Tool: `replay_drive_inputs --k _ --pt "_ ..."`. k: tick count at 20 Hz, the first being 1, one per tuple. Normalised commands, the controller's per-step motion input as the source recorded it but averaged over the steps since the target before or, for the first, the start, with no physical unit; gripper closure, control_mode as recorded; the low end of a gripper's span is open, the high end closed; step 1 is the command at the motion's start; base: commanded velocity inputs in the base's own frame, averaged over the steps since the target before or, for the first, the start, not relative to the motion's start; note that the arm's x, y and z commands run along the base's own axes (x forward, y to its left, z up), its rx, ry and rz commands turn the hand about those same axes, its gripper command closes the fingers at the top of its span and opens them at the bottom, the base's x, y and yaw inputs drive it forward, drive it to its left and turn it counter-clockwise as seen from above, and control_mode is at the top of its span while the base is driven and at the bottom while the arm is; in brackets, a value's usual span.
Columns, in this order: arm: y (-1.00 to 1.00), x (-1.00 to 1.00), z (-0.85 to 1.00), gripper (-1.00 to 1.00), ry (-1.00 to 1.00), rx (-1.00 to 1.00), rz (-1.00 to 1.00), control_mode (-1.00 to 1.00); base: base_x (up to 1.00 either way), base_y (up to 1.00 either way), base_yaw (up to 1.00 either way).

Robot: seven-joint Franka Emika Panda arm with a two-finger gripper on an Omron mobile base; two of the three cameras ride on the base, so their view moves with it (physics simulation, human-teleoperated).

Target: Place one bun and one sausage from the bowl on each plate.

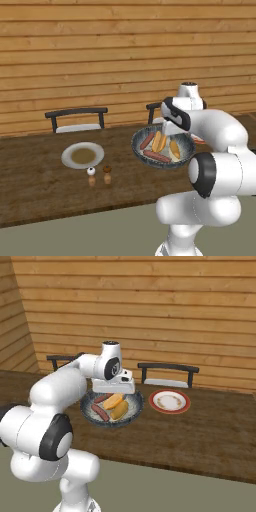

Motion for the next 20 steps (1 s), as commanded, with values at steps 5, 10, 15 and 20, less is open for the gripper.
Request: replay_drive_inputs --k 5,10,15,20 --pt "0.00 0.00 -0.34 -1.00 0.00 0.00 0.00 -1.00 0.00 0.00 0.00" --pt "0.00 0.00 -0.39 -1.00 0.00 0.00 0.00 -1.00 0.00 0.00 0.00" --pt "0.00 0.11 -0.37 -1.00 0.00 0.00 0.00 -1.00 0.00 0.00 0.00" --pt "0.00 0.15 -0.39 -1.00 0.00 0.00 0.00 -1.00 0.00 0.00 0.00"
